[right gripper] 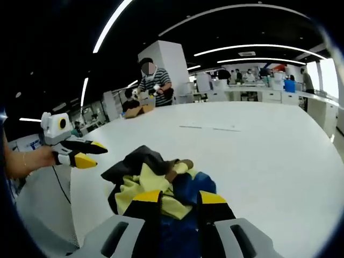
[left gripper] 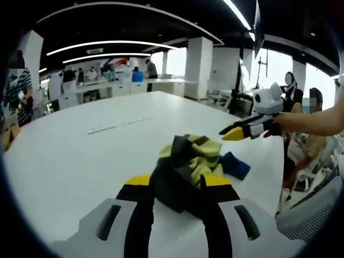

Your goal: Fold the garment on the visible template until the final outline fits inside the template.

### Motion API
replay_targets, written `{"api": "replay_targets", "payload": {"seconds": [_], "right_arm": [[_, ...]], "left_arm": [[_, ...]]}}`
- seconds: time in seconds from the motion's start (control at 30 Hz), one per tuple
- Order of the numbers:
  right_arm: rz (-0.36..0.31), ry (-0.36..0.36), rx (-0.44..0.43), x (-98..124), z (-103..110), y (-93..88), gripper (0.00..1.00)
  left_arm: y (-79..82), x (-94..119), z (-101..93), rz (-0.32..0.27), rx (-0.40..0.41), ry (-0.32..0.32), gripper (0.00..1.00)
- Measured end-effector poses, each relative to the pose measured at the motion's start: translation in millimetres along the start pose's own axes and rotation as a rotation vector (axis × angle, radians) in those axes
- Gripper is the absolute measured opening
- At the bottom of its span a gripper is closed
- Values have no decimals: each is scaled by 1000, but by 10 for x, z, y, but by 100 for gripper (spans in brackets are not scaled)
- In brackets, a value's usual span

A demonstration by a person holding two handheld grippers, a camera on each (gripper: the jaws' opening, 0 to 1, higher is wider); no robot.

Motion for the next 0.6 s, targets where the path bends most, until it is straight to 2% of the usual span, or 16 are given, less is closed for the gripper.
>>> {"api": "replay_targets", "payload": {"seconds": [0.13,0.3,0.47,0.6], "right_arm": [[20,-5,1,-39,-28,-39,16],[34,-7,-5,-93,-52,-86,12],[42,8,-13,-167,-37,-110,10],[58,10,-15,-222,-39,-153,7]], "left_arm": [[-61,-96,-11,25,0,-14,29],[-102,-210,-8,35,42,-32,23],[-110,-326,-11,37,41,-48,20],[-148,-416,-6,45,31,-67,14]]}}
Point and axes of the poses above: the point that each gripper's makers call its tool centre point, and the gripper's own axes: x roughly backward along the fingers, z roughly to its left, y roughly out of its top, the point moved 7 cm from there along x, roughly backward along the fingers, and after that the axes turned 12 degrees about -z, right-handed, at the moved point
